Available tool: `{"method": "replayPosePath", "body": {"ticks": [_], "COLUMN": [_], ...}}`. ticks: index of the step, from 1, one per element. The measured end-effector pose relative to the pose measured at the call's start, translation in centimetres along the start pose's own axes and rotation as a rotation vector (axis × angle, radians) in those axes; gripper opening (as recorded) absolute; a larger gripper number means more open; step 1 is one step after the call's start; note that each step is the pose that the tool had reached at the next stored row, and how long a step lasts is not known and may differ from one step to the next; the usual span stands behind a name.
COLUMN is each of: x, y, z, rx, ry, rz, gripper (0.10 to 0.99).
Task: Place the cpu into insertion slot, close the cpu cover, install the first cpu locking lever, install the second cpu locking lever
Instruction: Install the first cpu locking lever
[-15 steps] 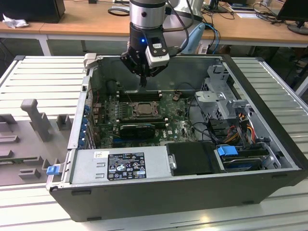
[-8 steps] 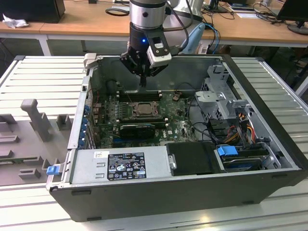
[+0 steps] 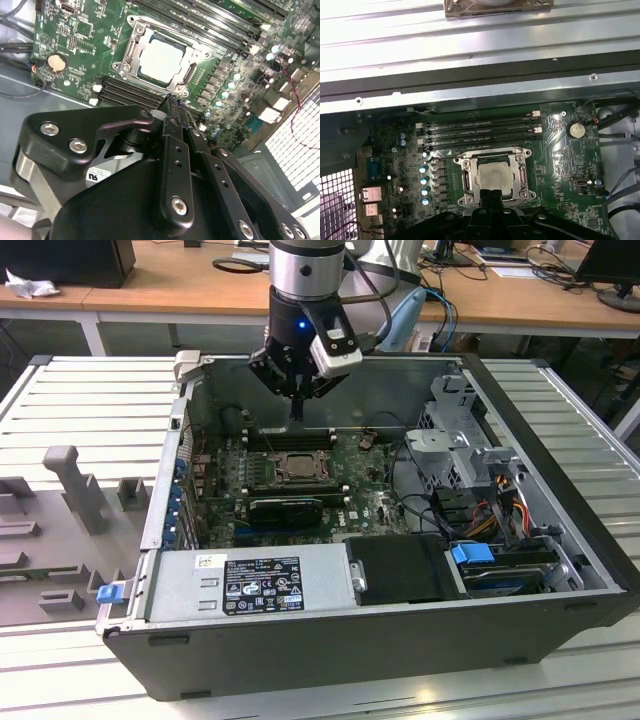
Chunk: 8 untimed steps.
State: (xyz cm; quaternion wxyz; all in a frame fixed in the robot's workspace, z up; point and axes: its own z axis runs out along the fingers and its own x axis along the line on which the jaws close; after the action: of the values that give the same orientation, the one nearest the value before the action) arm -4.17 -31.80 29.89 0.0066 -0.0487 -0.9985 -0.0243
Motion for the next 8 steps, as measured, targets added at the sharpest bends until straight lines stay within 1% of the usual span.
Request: {"method": "replayPosePath", "body": {"ticks": [2, 4, 6, 7, 8], "x": [0.0, 0.0, 0.0, 0.09, 0.29], "y": [0.0, 0.0, -0.01, -0.04, -0.07], "z": [0.0, 0.04, 0.08, 0.12, 0.13], "rx": [0.0, 0.001, 0.002, 0.001, -0.003], "ry": [0.0014, 0.0038, 0.0049, 0.0056, 0.0052], "rz": [-0.03, -0.08, -0.107, -0.123, -0.124], "gripper": [0.106, 0.106, 0.106, 0.106, 0.106]}}
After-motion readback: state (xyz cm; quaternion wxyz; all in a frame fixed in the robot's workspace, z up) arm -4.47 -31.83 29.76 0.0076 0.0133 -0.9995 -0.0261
